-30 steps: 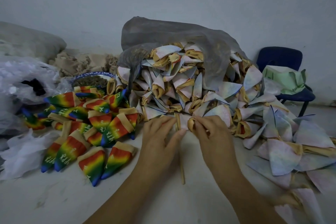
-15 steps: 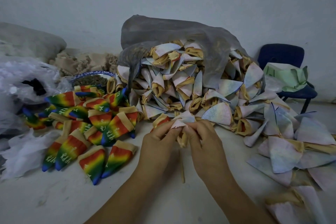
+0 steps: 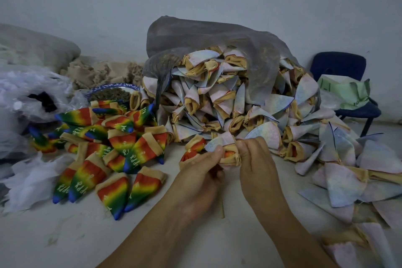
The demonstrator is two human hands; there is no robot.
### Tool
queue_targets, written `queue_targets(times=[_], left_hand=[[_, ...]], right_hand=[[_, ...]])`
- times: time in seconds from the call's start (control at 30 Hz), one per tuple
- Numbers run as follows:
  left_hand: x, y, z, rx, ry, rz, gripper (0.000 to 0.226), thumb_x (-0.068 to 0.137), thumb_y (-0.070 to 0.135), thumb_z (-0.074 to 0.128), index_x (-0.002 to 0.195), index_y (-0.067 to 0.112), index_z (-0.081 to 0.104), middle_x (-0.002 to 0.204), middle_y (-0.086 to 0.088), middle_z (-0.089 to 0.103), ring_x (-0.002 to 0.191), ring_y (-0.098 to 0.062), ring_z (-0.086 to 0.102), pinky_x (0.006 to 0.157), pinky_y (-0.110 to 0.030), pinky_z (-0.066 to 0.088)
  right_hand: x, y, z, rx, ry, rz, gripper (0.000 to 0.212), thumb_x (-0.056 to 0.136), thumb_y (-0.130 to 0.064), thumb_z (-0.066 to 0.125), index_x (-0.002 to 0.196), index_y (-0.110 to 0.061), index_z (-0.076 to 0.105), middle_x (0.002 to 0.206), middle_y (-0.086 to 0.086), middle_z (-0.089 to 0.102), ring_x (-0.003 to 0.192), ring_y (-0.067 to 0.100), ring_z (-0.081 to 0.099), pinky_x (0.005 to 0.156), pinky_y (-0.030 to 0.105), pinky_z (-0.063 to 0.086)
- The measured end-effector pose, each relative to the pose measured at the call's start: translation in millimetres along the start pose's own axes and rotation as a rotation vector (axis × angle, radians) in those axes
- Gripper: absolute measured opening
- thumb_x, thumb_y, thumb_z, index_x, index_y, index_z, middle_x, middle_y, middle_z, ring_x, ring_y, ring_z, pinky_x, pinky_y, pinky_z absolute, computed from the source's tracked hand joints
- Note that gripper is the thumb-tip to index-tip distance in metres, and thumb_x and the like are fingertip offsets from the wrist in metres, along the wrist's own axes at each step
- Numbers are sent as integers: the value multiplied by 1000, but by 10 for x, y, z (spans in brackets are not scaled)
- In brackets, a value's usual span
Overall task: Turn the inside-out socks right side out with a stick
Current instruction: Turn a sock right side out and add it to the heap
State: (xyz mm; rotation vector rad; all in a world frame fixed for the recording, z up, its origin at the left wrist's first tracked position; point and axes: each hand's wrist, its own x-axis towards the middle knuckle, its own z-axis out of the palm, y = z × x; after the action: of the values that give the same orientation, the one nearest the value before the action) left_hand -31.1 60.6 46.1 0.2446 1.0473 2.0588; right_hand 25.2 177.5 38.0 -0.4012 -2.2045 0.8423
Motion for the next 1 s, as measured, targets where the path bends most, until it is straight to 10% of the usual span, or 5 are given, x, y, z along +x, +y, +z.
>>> queue_targets(times=[0.17,0.43,0.63,0.8,1.0], left_hand=[[-11,-7,-12,-268,-86,-46,28,78,22,72,101,8,78,108,-9,73,84,-15,72,68,-22,56],[-18,14,-50,485,173,299,39,73,57,64,99,32,78,114,13,70,106,-2,62,98,-31,45],[12,-42,-67,488,196,369,35,74,51,64,96,27,79,114,7,71,113,-10,61,105,-37,45],[6,-68,-46,486,207,340,29,74,52,63,91,36,79,101,13,75,94,5,65,77,-13,45],[37,-86,-93,464,193,337,37,71,54,64,97,31,78,105,3,74,106,-15,64,98,-37,48]], right_hand=[[2,-58,6,101,-1,12,20,101,-18,37,84,-18,48,85,-4,44,77,2,47,67,8,36],[-104,-60,-39,519,-222,271,21,77,-62,46,93,-50,54,80,-18,61,65,-5,57,54,8,44],[-98,-13,21,575,-139,312,13,96,-28,52,94,-36,63,79,-9,68,70,4,65,56,13,49],[-107,8,54,616,-180,367,11,95,-26,55,100,-27,65,84,-11,71,77,6,69,65,16,53],[-85,26,48,728,-194,449,13,94,-22,56,97,-23,68,89,-7,73,83,10,71,69,16,55]])
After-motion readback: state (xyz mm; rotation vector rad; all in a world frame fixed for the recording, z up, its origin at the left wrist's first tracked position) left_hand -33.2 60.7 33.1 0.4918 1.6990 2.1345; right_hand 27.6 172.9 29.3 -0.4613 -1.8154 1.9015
